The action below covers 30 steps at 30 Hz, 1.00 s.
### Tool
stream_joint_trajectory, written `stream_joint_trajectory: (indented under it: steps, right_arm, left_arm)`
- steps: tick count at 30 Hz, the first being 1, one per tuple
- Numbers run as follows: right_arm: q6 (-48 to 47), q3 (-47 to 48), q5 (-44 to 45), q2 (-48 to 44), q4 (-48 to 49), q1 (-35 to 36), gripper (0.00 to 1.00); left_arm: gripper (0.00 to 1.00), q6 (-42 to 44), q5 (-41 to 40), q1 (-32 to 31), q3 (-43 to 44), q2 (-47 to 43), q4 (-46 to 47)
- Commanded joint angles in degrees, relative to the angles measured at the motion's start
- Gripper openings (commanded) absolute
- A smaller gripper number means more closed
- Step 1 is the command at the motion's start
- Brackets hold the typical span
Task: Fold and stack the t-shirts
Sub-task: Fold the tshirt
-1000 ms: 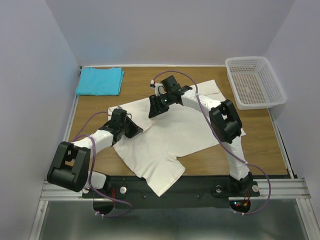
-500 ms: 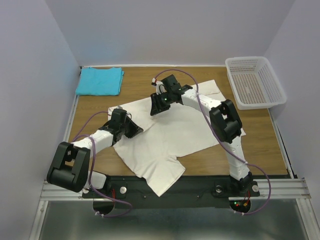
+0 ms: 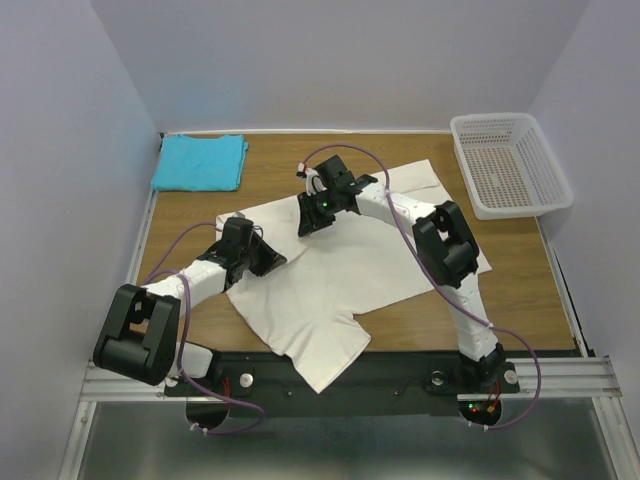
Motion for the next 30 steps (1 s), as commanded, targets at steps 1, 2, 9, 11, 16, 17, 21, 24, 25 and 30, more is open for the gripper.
stream_joint_trajectory:
  steps: [1,2,9,11,16,17,21,24,25,30]
  right_arm:
    - [0.43,1.37,3.04,-0.25,1.67,0.41,0.25]
    - [0.34,1.11,3.65,-0.51,1.67,0.32,0.19]
    - [-0.88,-0.55,6.11,-2.88,1.76,0.32,0.01]
    - [-2.11,-1.61,7.95,-4.37,1.67,0.23,0.01]
    - [-4.58,-3.46,12.09,-6.14,1.67,-0.12,0.01]
    - [-4.75,-3.63,12.70,-6.31,1.59,-0.21,0.01]
    - [-6.16,-4.42,13.68,-6.40,1.58,-0.82,0.00]
    - [-6.95,-4.69,14.29,-6.49,1.50,-1.09,0.01]
    - [-7.13,-4.78,14.73,-6.49,1.32,-1.18,0.00]
    - [-8.71,-5.30,16.14,-6.49,1.06,-2.23,0.01]
  left_arm:
    - [0.00,0.59,0.56,-0.31,-0.75,-2.09,1.35]
    - [0.00,0.68,0.56,-0.31,-0.75,-2.00,1.35]
    - [0.00,1.21,0.73,-0.31,-1.36,-2.87,1.08]
    - [0.00,1.21,0.65,-0.31,-1.71,-4.10,0.56]
    - [0.00,1.38,0.38,-0.31,-2.59,-7.26,-1.19]
    - [0.00,1.65,0.30,-0.31,-2.68,-7.79,-1.55]
    - [0.00,1.82,-0.49,-0.13,-3.64,-9.73,-2.69]
    - [0.00,2.17,-0.32,0.04,-4.26,-9.47,-2.87]
    - [0.00,2.26,-0.41,0.04,-4.35,-9.29,-2.87]
    - [0.00,2.97,-0.15,0.13,-4.44,-8.24,-2.87]
